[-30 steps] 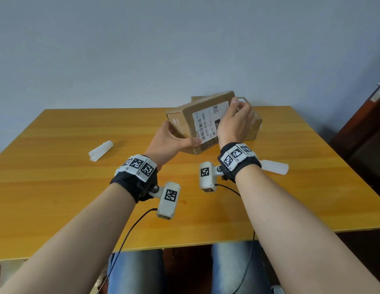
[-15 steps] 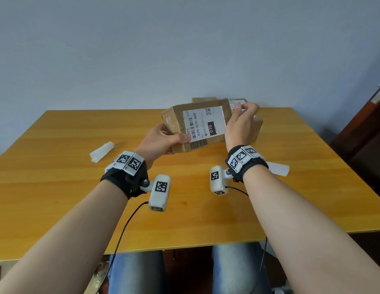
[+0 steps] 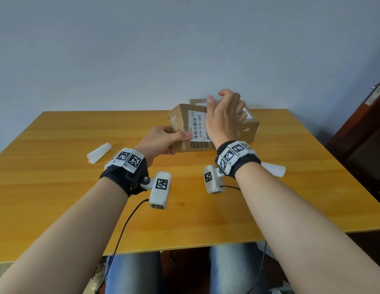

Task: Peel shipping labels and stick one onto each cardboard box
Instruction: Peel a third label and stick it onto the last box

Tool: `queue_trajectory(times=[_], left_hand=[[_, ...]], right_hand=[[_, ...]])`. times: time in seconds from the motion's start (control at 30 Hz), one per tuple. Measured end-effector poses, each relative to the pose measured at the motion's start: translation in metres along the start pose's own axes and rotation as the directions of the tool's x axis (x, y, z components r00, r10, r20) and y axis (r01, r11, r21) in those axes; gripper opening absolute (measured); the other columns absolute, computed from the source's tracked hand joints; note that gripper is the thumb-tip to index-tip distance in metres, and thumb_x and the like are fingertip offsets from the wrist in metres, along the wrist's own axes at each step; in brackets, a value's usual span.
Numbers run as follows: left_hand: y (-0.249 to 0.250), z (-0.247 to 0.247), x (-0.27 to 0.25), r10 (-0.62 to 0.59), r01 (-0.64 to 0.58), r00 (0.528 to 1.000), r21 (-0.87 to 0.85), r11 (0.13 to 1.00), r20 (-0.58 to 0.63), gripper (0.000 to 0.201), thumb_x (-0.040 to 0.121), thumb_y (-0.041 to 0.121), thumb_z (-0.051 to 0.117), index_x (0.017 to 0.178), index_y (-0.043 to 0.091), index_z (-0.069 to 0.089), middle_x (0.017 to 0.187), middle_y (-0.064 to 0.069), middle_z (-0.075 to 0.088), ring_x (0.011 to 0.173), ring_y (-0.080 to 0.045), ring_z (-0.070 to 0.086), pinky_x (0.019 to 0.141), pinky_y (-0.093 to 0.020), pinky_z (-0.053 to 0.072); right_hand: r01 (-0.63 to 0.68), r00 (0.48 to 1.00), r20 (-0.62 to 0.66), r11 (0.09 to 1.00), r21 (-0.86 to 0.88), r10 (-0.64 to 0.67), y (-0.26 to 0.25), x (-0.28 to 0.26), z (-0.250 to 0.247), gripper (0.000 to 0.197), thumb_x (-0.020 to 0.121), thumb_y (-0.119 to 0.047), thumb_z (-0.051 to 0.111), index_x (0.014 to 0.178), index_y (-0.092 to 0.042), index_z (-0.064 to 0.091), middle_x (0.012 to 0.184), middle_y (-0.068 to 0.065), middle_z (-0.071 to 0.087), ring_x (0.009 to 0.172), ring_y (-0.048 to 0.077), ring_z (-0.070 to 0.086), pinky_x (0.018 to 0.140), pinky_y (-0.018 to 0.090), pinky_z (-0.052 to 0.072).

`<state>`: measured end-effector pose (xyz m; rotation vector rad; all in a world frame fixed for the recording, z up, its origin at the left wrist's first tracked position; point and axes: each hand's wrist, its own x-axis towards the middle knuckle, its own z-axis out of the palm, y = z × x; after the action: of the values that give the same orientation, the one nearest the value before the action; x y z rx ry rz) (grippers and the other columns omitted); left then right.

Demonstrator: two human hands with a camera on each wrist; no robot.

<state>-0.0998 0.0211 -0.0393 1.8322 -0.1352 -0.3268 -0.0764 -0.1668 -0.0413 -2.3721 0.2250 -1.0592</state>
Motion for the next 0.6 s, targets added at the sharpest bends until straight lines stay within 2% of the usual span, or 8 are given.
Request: queue_trajectory(times=[0.13, 0.27, 0.37, 0.47, 0.53, 0.6], left_hand=[[0.000, 0.002, 0.000, 0.009, -0.009, 1.000, -0.013, 1.000, -0.003, 0.054, 0.079, 0.044, 0.084, 0.117, 0.010, 0.068, 0.106, -0.004, 0.079, 0.098, -0.024, 0.077, 0.087, -0.037, 0.062], [0.000, 0.003, -0.001, 0.024, -0.024, 1.000, -0.013, 1.000, -0.012, 0.057, 0.077, 0.048, 0.085, 0.113, 0.007, 0.068, 0.105, -0.009, 0.078, 0.096, -0.025, 0.076, 0.086, -0.038, 0.063], [0.000, 0.002, -0.002, 0.032, -0.032, 0.999, -0.014, 0.999, -0.005, 0.064, 0.069, 0.054, 0.085, 0.109, 0.007, 0.070, 0.103, -0.011, 0.078, 0.094, -0.025, 0.076, 0.086, -0.039, 0.064], [-0.001, 0.003, -0.004, 0.036, -0.036, 0.999, -0.013, 0.999, 0.005, 0.063, 0.063, 0.054, 0.084, 0.104, 0.009, 0.070, 0.096, -0.008, 0.077, 0.087, -0.019, 0.075, 0.086, -0.039, 0.064], [-0.003, 0.003, -0.005, 0.038, -0.038, 0.999, -0.016, 0.999, 0.006, 0.062, 0.064, 0.051, 0.084, 0.106, 0.008, 0.070, 0.096, -0.006, 0.076, 0.085, -0.016, 0.074, 0.085, -0.038, 0.064], [-0.005, 0.003, -0.003, 0.034, -0.034, 0.999, -0.029, 0.999, 0.008, 0.065, 0.066, 0.048, 0.085, 0.112, 0.005, 0.069, 0.098, -0.006, 0.076, 0.083, -0.014, 0.074, 0.082, -0.036, 0.064]], right_hand=[[0.095, 0.995, 0.012, 0.995, -0.027, -0.095, -0.013, -0.003, 0.001, 0.052, 0.101, -0.055, 0.031, 0.126, -0.013, 0.049, 0.124, 0.006, 0.052, 0.110, 0.028, 0.050, 0.090, 0.044, 0.036], [0.131, 0.991, -0.021, 0.991, 0.040, -0.130, -0.026, -0.008, 0.007, 0.052, 0.100, -0.053, 0.036, 0.124, -0.011, 0.055, 0.119, 0.008, 0.054, 0.105, 0.030, 0.051, 0.086, 0.046, 0.036], [0.132, 0.991, 0.002, 0.987, 0.089, -0.132, -0.032, -0.013, 0.012, 0.054, 0.099, -0.054, 0.036, 0.124, -0.011, 0.055, 0.121, 0.009, 0.054, 0.106, 0.030, 0.051, 0.087, 0.043, 0.032], [0.145, 0.988, 0.027, 0.980, 0.138, -0.150, -0.034, -0.018, 0.014, 0.051, 0.099, -0.052, 0.036, 0.124, -0.011, 0.055, 0.122, 0.009, 0.053, 0.110, 0.028, 0.049, 0.088, 0.036, 0.023], [0.170, 0.983, 0.042, 0.971, 0.169, -0.179, -0.034, -0.020, 0.014, 0.049, 0.100, -0.050, 0.035, 0.123, -0.011, 0.054, 0.123, 0.007, 0.052, 0.112, 0.024, 0.047, 0.091, 0.034, 0.021], [0.143, 0.983, 0.076, 0.952, 0.271, -0.169, -0.035, -0.020, 0.016, 0.050, 0.099, -0.052, 0.033, 0.124, -0.013, 0.052, 0.125, 0.005, 0.050, 0.113, 0.018, 0.041, 0.095, 0.035, 0.022]])
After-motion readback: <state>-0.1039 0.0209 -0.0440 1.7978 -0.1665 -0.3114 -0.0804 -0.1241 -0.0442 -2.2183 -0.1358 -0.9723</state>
